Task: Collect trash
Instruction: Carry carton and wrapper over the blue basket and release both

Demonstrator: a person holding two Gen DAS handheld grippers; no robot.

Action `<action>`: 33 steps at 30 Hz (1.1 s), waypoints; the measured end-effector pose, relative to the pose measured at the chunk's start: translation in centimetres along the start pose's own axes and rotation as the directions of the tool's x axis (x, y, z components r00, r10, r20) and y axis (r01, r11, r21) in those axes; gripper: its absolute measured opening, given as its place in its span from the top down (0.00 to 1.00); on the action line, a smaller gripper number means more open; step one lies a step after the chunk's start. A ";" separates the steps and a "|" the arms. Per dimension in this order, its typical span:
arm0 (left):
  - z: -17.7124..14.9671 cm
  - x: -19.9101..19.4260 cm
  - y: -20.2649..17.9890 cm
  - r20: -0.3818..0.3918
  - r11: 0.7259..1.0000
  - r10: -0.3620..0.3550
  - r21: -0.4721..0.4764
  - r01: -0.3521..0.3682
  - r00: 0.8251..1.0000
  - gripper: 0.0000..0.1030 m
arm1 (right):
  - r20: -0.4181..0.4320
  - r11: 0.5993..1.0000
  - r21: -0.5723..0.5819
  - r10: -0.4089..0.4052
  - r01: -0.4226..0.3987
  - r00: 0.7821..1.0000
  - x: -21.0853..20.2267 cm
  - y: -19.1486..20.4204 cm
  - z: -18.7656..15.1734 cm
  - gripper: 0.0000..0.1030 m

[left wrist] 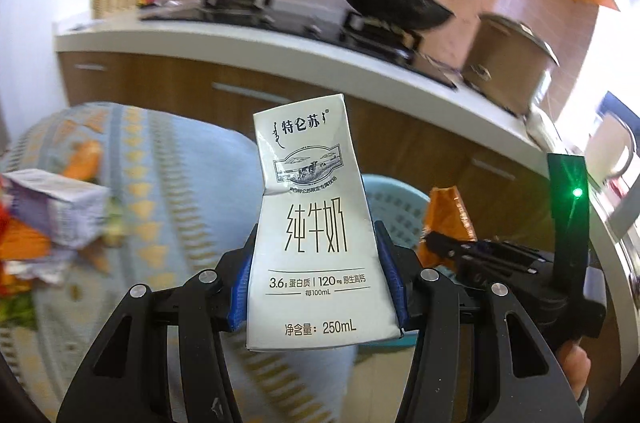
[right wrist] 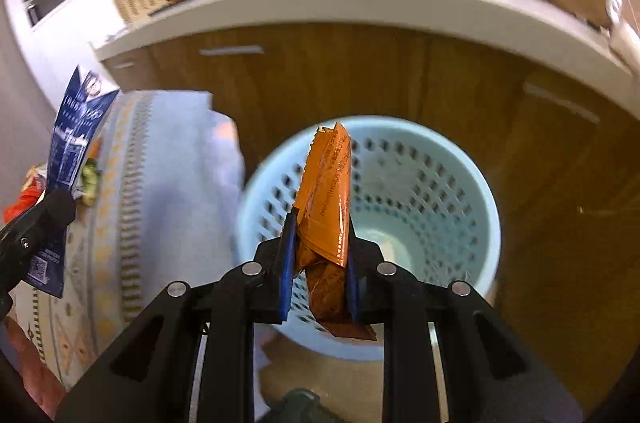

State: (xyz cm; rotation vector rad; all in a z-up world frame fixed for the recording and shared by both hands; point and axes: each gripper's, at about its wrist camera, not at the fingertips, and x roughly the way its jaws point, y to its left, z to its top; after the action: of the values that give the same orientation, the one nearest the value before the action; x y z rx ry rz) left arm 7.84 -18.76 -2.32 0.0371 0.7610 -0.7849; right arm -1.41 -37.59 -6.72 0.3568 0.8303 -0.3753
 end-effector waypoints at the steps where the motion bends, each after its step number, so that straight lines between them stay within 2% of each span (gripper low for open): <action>1: -0.2 1.2 -0.6 -0.024 1.000 -0.008 0.007 0.009 1.000 0.51 | -0.021 1.000 0.017 -0.001 0.001 1.000 0.6 -1.0 -0.3 0.82; 11: -2.0 8.0 -2.6 -0.172 0.997 -0.072 0.003 0.074 0.982 0.51 | -0.148 0.995 0.092 -0.010 0.024 0.989 4.8 -5.4 -2.4 0.79; 14: -2.3 9.0 -3.3 -0.201 0.997 -0.070 0.021 0.076 0.977 0.49 | -0.170 0.994 0.108 -0.011 0.029 0.985 5.6 -6.3 -2.6 0.70; 15: -2.4 9.1 -3.5 -0.205 0.997 -0.068 0.024 0.075 0.976 0.48 | -0.175 0.993 0.115 -0.010 0.030 0.985 5.8 -6.5 -2.7 0.58; 16: -2.5 9.2 -3.5 -0.205 0.997 -0.065 0.028 0.072 0.977 0.46 | -0.173 0.992 0.119 -0.012 0.033 0.985 5.9 -6.8 -2.9 0.47; 17: -2.4 9.2 -3.6 -0.203 0.997 -0.060 0.033 0.068 0.977 0.44 | -0.168 0.992 0.120 -0.016 0.037 0.986 5.9 -6.9 -2.9 0.45; 26: -1.9 7.6 -2.6 -0.164 0.998 -0.049 0.019 0.053 0.985 0.42 | -0.141 0.992 0.121 -0.027 0.045 0.990 5.5 -7.1 -2.4 0.42; 33: -1.6 5.0 -0.8 -0.116 1.000 -0.020 -0.007 0.019 0.993 0.42 | -0.099 0.994 0.097 -0.029 0.039 0.995 4.4 -5.8 -1.9 0.31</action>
State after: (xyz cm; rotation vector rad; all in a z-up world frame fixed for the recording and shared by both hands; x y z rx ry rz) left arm 8.63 -21.99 -6.45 0.0702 0.8748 -0.8039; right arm -2.57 -42.66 -12.19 0.4569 0.9162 -0.4345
